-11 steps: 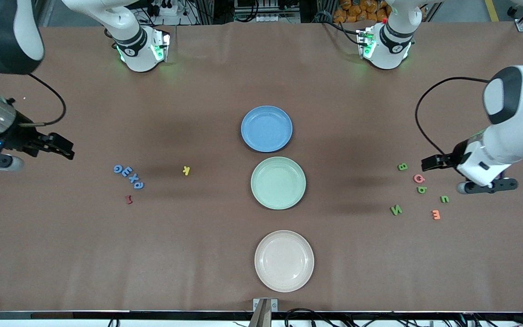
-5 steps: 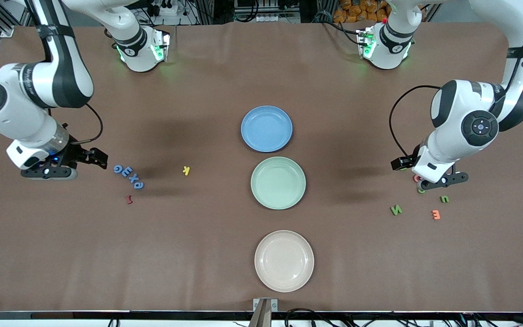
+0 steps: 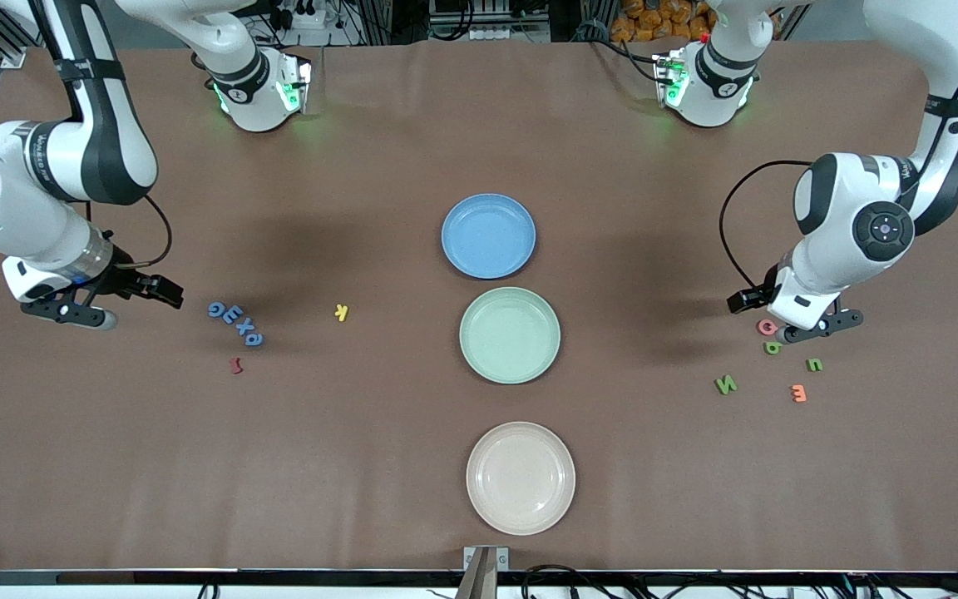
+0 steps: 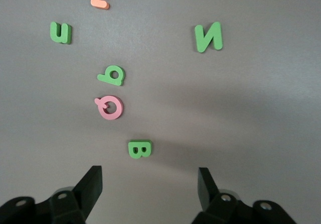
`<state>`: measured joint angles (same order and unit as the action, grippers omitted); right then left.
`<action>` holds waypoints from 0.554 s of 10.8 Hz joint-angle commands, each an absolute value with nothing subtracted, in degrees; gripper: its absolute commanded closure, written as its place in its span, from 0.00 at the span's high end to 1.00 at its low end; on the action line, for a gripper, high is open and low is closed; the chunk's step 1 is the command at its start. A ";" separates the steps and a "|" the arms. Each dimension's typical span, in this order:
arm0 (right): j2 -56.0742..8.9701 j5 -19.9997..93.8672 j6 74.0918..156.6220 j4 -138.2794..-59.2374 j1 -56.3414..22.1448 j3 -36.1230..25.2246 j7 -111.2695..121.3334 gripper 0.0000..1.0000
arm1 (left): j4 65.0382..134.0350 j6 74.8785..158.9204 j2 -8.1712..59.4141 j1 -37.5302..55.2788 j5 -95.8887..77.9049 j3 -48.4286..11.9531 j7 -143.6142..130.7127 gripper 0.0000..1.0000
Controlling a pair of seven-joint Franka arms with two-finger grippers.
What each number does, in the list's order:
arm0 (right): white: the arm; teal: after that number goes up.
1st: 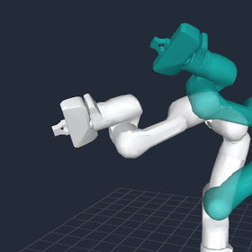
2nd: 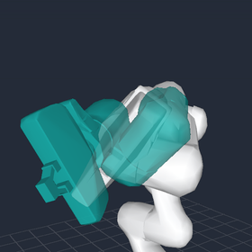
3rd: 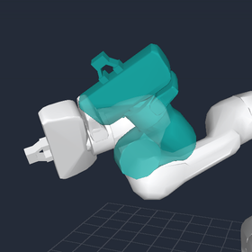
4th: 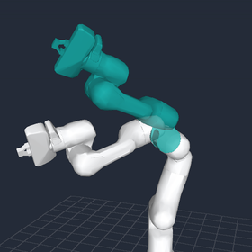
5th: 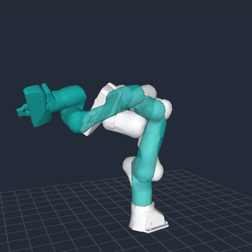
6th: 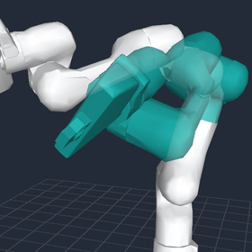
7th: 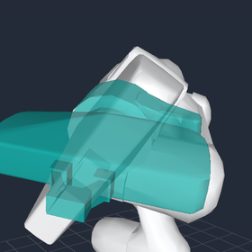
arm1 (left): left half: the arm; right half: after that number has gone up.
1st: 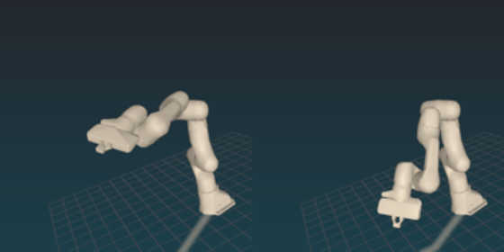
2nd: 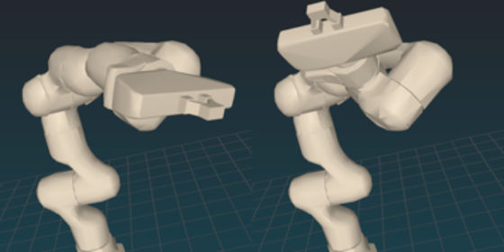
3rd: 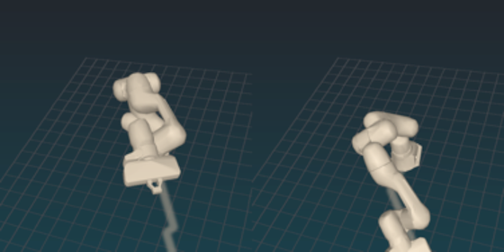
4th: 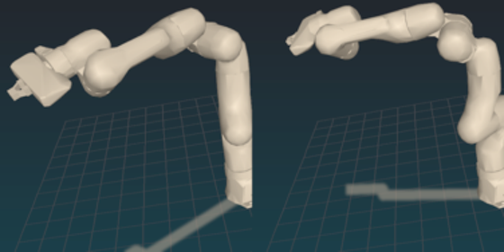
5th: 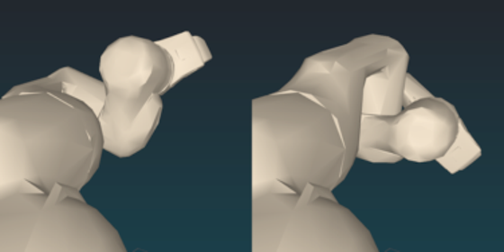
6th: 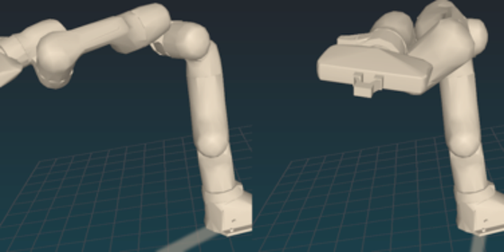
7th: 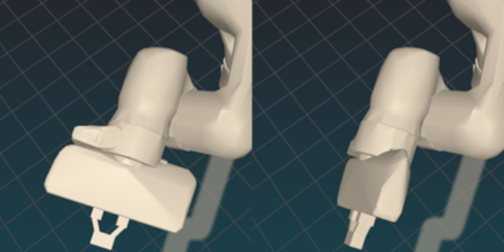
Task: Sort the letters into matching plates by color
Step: 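Grasp the green B with the left gripper while the right gripper descends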
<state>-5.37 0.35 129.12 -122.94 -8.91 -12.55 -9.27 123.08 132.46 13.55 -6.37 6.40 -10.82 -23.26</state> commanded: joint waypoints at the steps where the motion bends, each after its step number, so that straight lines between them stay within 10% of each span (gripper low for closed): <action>1: -6.67 3.06 129.46 -123.40 -7.91 -12.04 -28.06 1.00 | 129.10 140.09 12.56 -7.91 7.12 -11.25 -23.73 0.85; 6: -6.86 8.52 129.82 -123.22 -7.29 -12.22 -57.70 0.87 | 129.46 142.73 14.93 -9.75 7.12 -11.43 -22.50 0.82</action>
<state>-7.03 7.31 129.56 -123.07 -8.37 -12.61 -47.88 128.74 140.30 14.03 -8.71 6.40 -10.83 -23.13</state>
